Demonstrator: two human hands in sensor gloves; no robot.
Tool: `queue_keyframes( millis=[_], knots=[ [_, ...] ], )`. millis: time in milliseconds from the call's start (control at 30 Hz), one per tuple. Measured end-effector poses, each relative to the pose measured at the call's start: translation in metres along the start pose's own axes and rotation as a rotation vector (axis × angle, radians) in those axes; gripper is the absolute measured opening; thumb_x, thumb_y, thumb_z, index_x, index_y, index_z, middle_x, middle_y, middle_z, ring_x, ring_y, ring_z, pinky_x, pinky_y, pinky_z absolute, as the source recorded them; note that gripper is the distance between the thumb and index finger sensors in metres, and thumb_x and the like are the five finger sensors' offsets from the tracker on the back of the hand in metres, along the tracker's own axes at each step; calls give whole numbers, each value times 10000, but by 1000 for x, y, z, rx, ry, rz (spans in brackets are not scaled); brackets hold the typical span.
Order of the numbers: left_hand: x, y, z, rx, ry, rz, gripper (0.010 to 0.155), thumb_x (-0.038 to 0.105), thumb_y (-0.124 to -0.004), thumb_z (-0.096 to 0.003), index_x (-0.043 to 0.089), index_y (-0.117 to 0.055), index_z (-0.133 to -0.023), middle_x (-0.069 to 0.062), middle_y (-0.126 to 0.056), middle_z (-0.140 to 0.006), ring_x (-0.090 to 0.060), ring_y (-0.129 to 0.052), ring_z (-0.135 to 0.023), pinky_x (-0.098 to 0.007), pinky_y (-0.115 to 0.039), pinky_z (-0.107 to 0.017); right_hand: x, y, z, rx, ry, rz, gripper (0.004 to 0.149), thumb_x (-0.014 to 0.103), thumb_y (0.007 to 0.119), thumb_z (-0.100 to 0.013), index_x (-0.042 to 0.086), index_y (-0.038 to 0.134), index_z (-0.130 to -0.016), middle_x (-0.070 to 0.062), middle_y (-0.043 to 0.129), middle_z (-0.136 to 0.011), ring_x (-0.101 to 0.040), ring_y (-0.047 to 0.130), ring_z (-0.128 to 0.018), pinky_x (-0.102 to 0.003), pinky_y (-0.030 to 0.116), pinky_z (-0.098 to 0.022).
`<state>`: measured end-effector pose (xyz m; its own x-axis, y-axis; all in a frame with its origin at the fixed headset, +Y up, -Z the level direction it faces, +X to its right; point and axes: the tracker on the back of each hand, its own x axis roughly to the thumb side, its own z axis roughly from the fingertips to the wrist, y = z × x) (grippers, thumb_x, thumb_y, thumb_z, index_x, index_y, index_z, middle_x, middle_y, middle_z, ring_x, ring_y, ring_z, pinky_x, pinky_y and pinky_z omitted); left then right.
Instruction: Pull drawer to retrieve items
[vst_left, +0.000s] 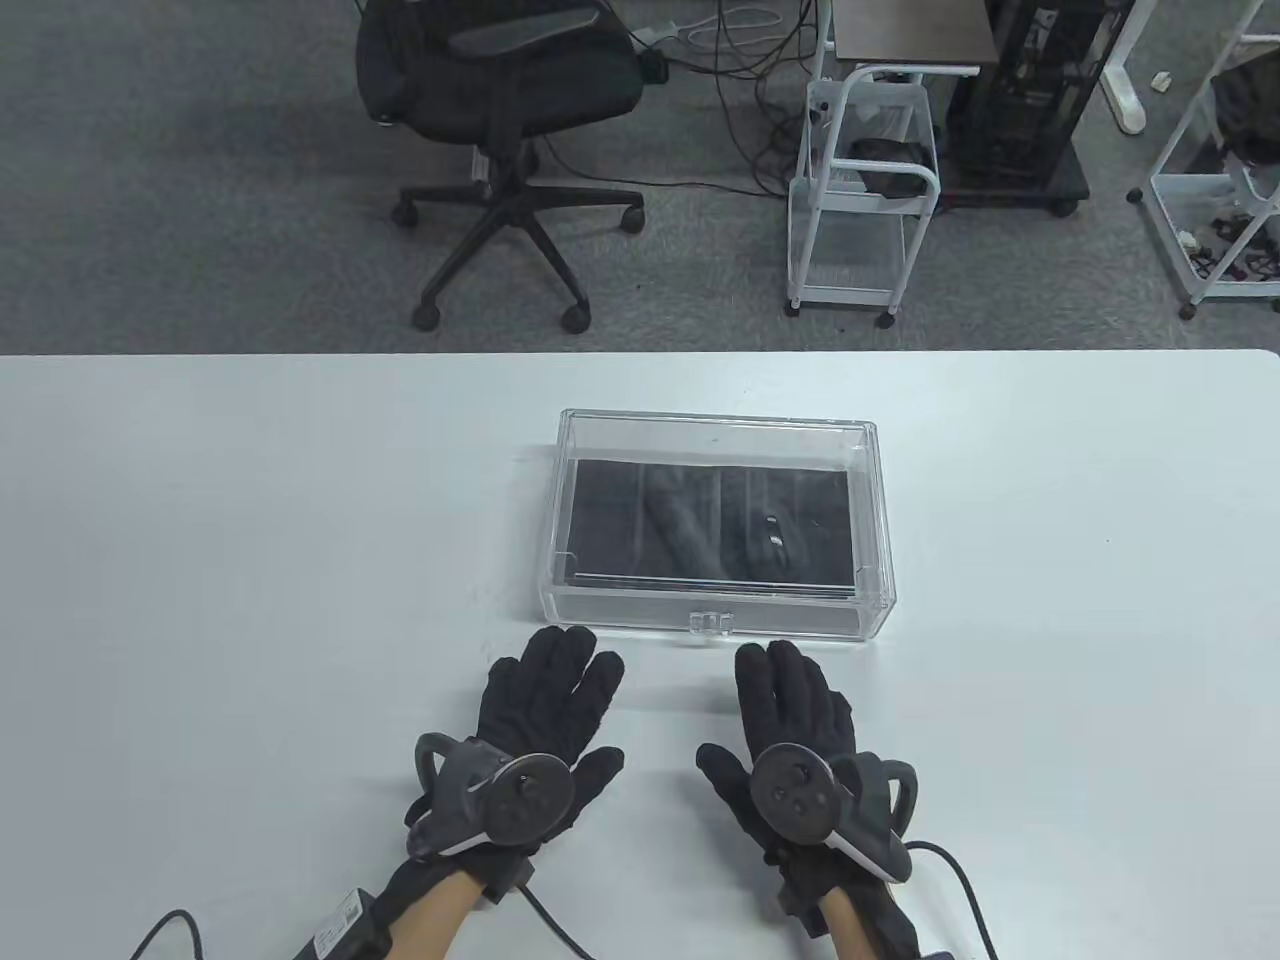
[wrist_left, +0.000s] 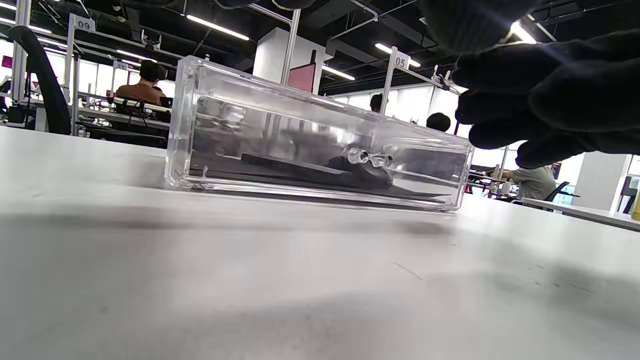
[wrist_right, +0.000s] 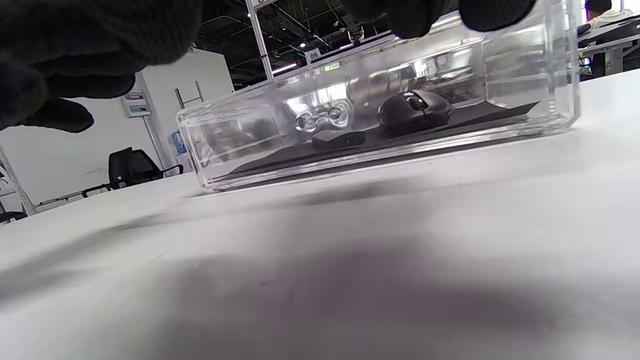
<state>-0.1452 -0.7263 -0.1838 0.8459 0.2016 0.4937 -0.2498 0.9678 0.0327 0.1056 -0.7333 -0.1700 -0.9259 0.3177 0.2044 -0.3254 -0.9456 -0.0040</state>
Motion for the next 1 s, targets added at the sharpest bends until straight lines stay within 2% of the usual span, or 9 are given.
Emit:
queue_keyframes(
  millis=[567, 700, 833, 900, 1000],
  knots=[
    [-4, 1, 1, 11, 20, 34, 837, 564, -690, -498, 294, -271, -1171, -152, -290, -1265, -467, -326, -1159, -739, -413, -763, -2, 0, 0, -8, 16, -10, 940, 601, 652, -523, 121, 168, -1170, -266, 268, -1193, -538, 438, -1071, -720, 493, -708],
    [-4, 1, 1, 11, 16, 30, 837, 564, -690, -499, 294, -270, -1171, -152, -290, -1266, -469, -327, -1158, -739, -412, -763, 0, -2, 0, -100, 36, -18, 841, 577, 663, -523, 106, 389, -1164, -242, 531, -1132, -485, 692, -960, -654, 640, -674],
    [-2, 3, 2, 20, 9, 25, 838, 565, -690, -498, 293, -273, -1172, -151, -294, -1266, -469, -332, -1158, -739, -414, -762, 0, -6, -4, -192, 93, -35, 671, 546, 689, -524, 118, 678, -1041, -165, 825, -941, -396, 923, -724, -576, 803, -555],
    [-2, 3, 2, 20, 7, 23, 837, 565, -689, -498, 294, -274, -1171, -150, -294, -1266, -467, -332, -1158, -738, -416, -763, -4, -9, -11, -184, 178, -35, 590, 533, 699, -525, 132, 804, -943, -128, 939, -812, -347, 1003, -594, -542, 865, -470],
    [-2, 2, 1, 20, 5, 22, 837, 564, -689, -499, 293, -273, -1172, -149, -294, -1266, -467, -333, -1158, -737, -417, -763, -17, -13, -29, -138, 268, -160, 565, 525, 702, -531, 121, 852, -896, -127, 982, -738, -333, 1030, -518, -531, 885, -413]
  ],
)
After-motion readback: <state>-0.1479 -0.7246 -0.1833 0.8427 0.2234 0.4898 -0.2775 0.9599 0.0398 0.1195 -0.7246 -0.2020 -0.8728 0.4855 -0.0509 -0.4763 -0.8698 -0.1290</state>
